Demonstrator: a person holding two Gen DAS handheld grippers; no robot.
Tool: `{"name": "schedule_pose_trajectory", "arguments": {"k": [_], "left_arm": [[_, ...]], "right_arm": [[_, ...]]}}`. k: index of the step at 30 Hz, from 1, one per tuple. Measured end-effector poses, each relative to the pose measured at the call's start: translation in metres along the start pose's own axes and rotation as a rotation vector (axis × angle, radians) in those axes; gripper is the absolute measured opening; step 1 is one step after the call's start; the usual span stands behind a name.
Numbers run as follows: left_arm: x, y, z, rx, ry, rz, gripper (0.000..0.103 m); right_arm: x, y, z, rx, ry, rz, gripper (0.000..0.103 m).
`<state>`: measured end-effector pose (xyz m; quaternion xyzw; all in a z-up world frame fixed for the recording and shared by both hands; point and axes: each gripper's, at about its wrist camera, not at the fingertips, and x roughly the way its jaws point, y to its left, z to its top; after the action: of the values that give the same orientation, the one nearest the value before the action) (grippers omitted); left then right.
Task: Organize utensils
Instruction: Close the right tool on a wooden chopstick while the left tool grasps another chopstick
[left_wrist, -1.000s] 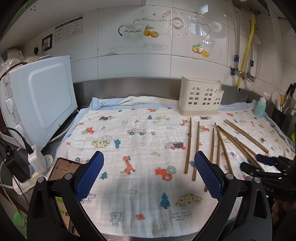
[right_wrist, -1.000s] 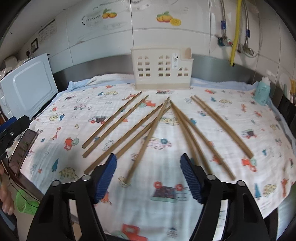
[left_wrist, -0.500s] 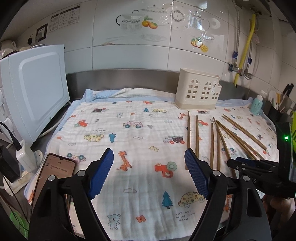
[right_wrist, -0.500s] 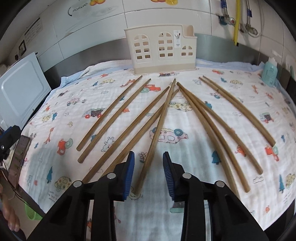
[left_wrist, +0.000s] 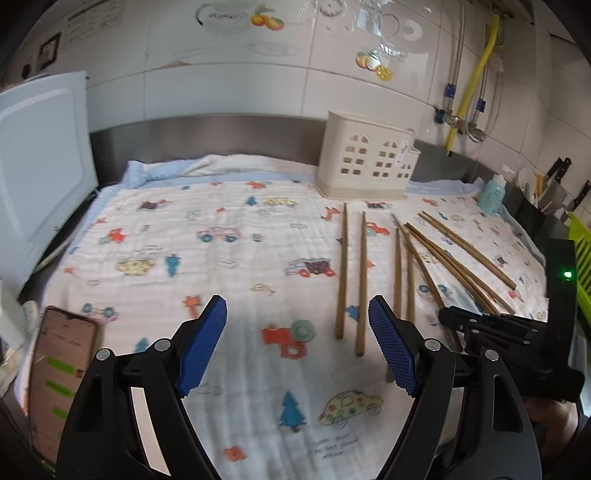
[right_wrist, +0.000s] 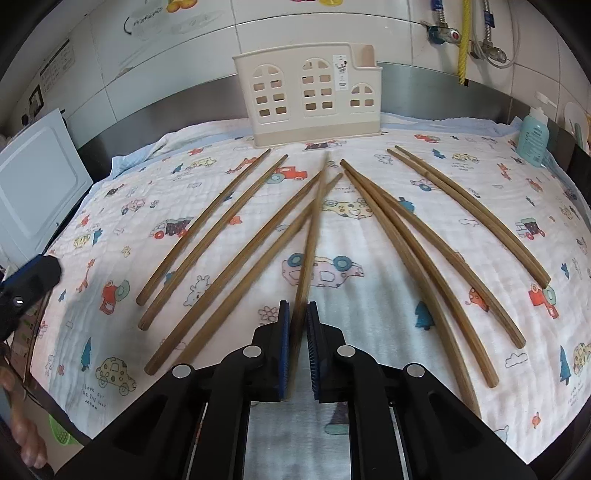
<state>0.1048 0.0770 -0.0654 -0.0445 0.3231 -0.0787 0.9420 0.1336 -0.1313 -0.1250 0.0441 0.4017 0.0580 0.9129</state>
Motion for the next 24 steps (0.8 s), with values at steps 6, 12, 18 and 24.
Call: {"name": "schedule_pose_trajectory", "arguments": {"k": [6,12,18,24], "left_arm": [[0.029,-0.014,0.007,0.017,0.053,-0.051,0.054],[0.057,-0.029,0.001,0.036,0.115,-0.073,0.037],[0.076,-0.033,-0.001,0.020,0.165,-0.073,0.024],[0.091,-0.037,-0.001,0.013,0.199,-0.047,0.019]], "right_arm": [[-0.017,-0.013,0.003,-0.005,-0.043,-0.006,0.007],[-0.044,-0.027,0.010,-0.025,-0.107,0.004,0.007],[-0.069,-0.037,0.021,-0.049,-0.169,0.030,0.007],[-0.084,-0.044,0.027,-0.079,-0.207,0.042,0.007]]}}
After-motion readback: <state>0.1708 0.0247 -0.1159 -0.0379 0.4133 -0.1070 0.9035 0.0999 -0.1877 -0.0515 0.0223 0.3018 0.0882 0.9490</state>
